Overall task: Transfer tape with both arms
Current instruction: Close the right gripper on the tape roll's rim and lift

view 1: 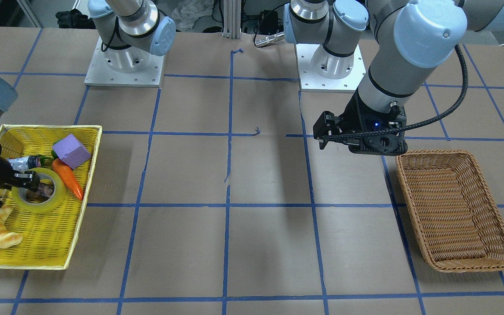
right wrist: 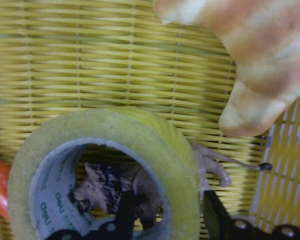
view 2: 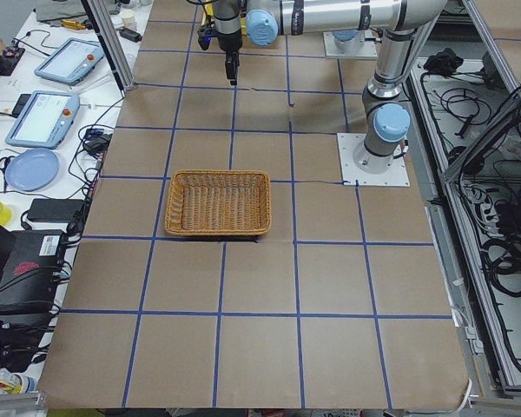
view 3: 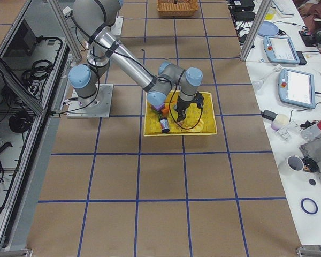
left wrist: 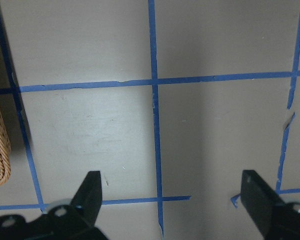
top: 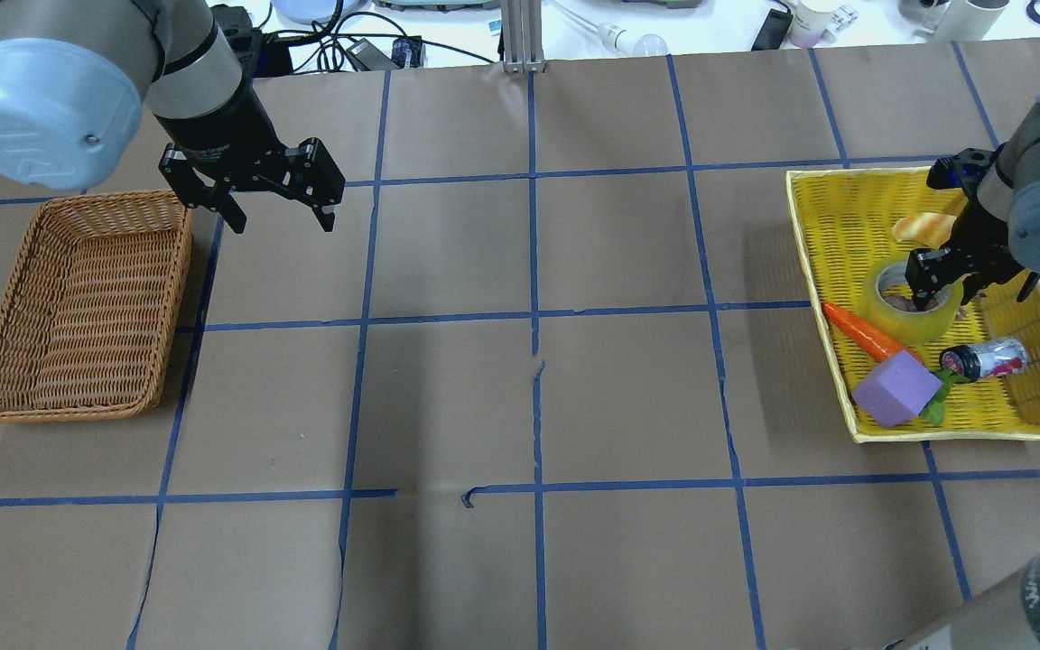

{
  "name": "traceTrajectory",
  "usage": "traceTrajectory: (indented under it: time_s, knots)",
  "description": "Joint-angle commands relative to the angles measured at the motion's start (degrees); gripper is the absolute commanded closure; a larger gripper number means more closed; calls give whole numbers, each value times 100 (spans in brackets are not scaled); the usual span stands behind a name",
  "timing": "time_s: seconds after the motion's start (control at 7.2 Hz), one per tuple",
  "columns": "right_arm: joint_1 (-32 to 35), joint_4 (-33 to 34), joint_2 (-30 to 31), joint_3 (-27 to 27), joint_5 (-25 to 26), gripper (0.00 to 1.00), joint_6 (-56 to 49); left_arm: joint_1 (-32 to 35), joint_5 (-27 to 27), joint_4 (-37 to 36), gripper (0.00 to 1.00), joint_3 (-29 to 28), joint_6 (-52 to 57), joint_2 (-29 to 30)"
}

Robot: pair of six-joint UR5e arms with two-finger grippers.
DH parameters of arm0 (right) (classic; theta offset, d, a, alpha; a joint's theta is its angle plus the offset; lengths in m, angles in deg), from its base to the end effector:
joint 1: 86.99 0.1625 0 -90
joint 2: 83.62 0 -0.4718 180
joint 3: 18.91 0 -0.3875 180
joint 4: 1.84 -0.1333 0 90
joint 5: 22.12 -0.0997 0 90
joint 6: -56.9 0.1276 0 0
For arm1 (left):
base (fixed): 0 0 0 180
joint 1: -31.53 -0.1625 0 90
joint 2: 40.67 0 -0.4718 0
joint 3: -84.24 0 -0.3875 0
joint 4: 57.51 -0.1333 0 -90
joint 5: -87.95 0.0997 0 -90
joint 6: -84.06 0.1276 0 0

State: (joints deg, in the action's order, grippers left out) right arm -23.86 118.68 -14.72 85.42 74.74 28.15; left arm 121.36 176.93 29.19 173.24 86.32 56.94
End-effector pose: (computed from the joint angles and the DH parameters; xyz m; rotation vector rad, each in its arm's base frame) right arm -0.1542 -0.5655 0.2433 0.0582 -3.0685 -0.2022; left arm -0.1340 -0.5400 0.4524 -0.0561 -3.1208 -0.0896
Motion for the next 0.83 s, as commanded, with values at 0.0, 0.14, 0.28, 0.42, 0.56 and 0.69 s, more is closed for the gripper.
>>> traceTrajectory:
  time_s: [0.0, 0.14, 0.28, 0.42, 0.56, 0.69]
  knots:
    - [-2, -73, 1, -185, 219, 100, -25, 0, -3, -12, 0, -6, -7, -14]
    - [-2, -169, 27, -220, 210, 100, -26, 0, -3, -12, 0, -6, -7, -23]
    - [-2, -370, 79, -281, 167, 100, -26, 0, -3, -12, 0, -6, -7, -23]
    - [6, -789, 315, -551, -86, 100, -26, 0, -3, -12, 0, -6, 2, -31]
    - [67, -1464, 534, -954, -680, 100, 262, -9, 6, -21, 0, -6, 2, -31]
    - [277, -1818, 563, -1245, -825, 100, 821, -18, 23, -21, 0, -6, 2, -23]
